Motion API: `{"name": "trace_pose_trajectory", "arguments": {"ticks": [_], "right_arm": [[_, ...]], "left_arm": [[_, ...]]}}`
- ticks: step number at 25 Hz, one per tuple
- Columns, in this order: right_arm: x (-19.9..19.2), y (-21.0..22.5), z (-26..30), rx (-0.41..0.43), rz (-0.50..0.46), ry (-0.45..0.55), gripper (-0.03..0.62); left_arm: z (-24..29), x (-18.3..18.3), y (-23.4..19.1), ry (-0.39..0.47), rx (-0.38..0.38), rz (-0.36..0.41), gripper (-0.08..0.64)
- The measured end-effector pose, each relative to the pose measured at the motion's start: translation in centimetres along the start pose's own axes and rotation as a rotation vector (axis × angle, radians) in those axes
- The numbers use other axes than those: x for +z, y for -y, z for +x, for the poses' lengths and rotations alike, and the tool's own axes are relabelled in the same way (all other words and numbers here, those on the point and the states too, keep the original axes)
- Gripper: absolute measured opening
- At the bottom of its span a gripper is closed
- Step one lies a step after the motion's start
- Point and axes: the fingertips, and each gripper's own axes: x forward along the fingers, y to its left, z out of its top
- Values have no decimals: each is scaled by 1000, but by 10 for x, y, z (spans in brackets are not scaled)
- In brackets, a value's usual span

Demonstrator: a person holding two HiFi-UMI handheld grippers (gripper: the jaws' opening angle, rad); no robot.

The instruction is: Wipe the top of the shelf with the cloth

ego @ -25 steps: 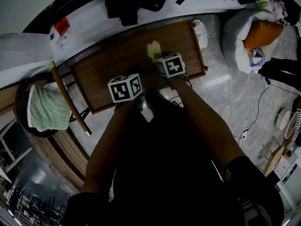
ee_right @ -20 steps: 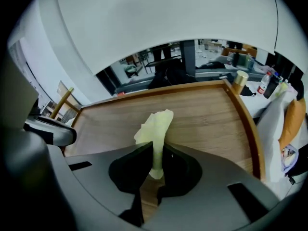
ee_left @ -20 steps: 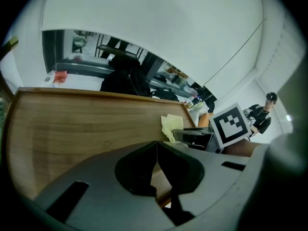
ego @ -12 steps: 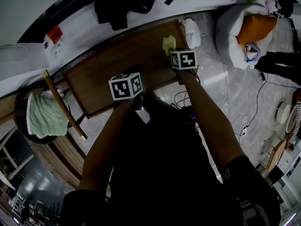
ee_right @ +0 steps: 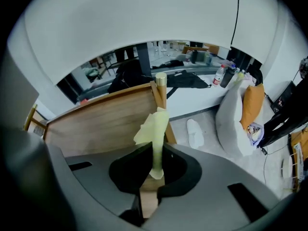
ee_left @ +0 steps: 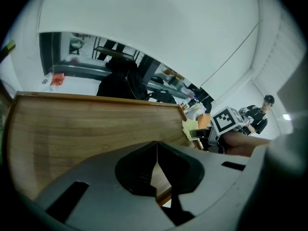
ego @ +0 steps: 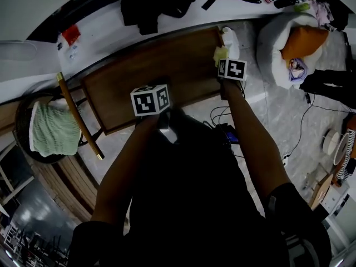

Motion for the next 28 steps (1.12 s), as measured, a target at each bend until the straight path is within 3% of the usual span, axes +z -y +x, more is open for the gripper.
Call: {"name": "trace_pose_trajectory", "arguments": {"ticks": [2,5,11,17,22,28], "right_arm": [[5,-10,-8,14,-9,23,41],[18,-61,-26,113,-51,82,41],[17,-232,-58,402,-135,118,41],[-17,-400,-78,622,-232,81,41],[-72,-493,-65,690,-316,-3,41],[-121,-549,-45,700,-356,-86,41]], "left_arm": [[-13,3,-9,20,11,-14,12],[-43,4,-30,54,33,-58,12],[-123,-1,-98,141,105,-167,12],[-209,-21,-180,146,265,-222,12],[-258,-29,-216,165,274,-252,12],[-282,-35,-234,158,255,-226,12]]}}
